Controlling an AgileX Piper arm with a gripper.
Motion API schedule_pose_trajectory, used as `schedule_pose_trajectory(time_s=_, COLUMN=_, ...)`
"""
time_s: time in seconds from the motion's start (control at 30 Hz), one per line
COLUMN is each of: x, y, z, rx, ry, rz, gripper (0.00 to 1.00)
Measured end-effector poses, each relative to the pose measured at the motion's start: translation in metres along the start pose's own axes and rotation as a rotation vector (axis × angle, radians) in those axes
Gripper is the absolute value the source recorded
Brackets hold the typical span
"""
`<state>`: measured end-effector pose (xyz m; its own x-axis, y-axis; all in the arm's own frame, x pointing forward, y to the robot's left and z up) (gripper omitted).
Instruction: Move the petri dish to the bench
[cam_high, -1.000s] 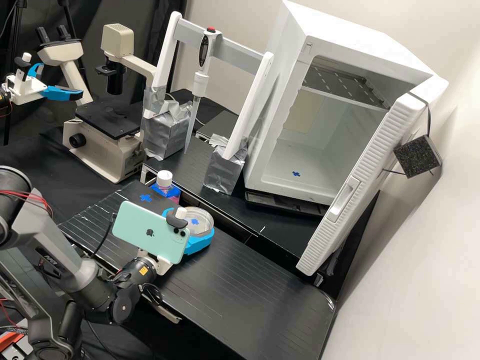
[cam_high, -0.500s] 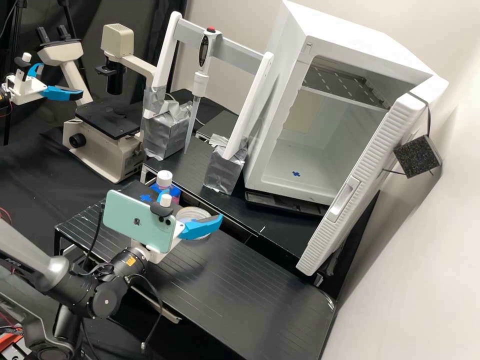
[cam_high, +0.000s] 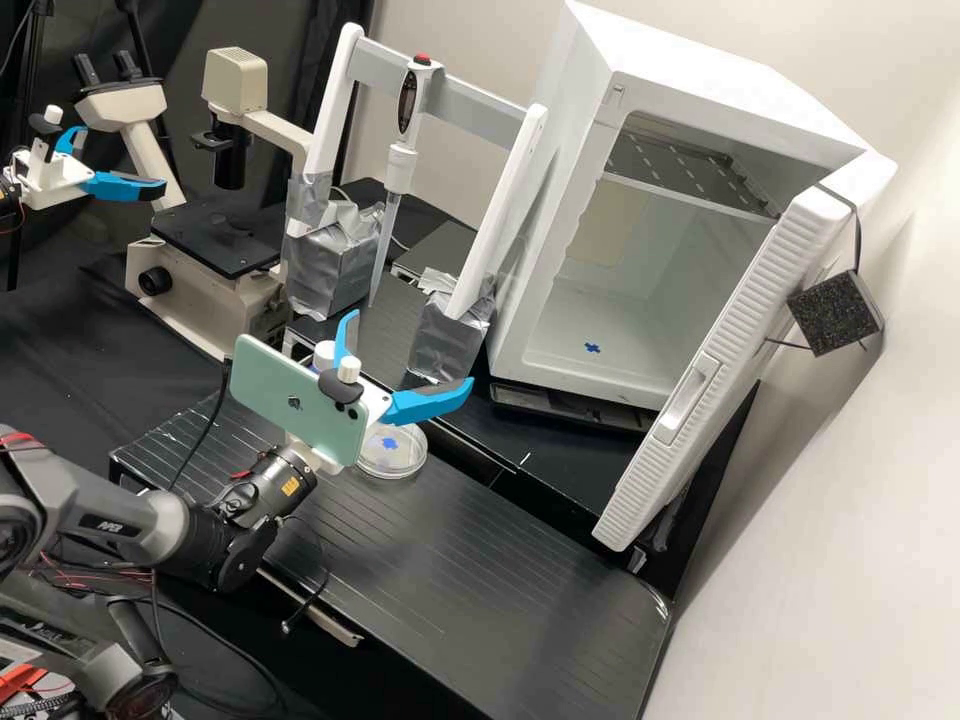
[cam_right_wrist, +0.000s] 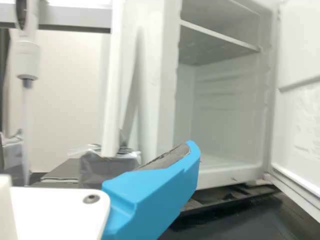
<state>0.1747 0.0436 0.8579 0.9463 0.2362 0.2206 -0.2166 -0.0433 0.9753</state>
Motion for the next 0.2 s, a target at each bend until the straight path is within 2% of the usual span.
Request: schedule_pose_trajectory(time_s=0.2, x=0.0011, y=-0.0020, z=0.0033, rx=0.007, ry=-0.015, rz=-0.009, gripper=1.00)
